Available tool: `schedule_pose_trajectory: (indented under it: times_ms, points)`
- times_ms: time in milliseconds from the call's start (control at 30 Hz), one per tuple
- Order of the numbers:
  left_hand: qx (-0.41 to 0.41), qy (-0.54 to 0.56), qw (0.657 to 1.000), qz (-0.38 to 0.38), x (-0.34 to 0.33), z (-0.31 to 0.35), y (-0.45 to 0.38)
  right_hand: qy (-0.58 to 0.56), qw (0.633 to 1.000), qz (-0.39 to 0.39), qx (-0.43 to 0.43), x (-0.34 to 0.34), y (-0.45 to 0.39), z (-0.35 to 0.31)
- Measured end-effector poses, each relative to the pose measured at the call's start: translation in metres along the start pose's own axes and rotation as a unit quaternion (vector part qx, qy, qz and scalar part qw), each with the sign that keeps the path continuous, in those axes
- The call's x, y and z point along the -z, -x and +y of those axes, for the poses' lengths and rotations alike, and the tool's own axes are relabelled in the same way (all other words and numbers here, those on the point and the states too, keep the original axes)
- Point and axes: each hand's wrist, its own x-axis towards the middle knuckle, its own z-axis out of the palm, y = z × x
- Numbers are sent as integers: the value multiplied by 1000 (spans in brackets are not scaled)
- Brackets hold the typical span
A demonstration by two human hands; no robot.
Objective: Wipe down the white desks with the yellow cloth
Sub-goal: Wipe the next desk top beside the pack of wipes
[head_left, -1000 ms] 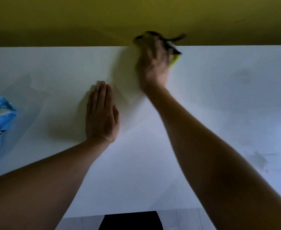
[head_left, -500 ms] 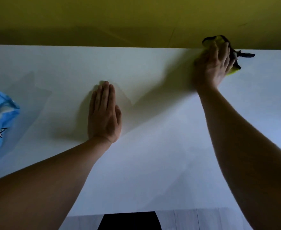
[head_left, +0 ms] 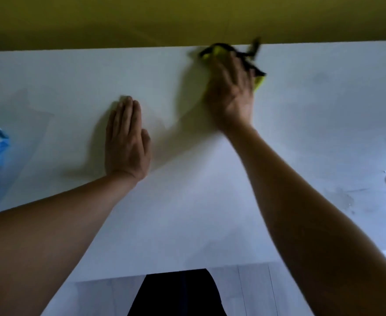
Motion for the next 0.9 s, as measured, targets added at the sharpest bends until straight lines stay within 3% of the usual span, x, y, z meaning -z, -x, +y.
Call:
schedule_pose_trajectory:
  times_ms: [67,133,267,433,633,833,900]
  points:
    - [4,5,1000,4,0,1,0,36,997,11,-67,28,-1,51]
    - [3,6,1000,4,-3,2,-1,35,990,-52,-125,54,-1,83]
    - [9,7,1000,2,-5,-1,-1,26,984,-41,-171,53,1,76]
    - [9,22,999,25,-4,3,1,-10,998,32,-44,35,77,18]
    - [15,32,999,23,-1,7,3,-28,998,-52,-36,55,179,-43]
    - [-31,-40,998,23,7,18,11,-26,994,-95,-36,90,256,-42]
    - [-11,-60,998,11,10,27,12,-21,994,-100,-25,96,269,-37]
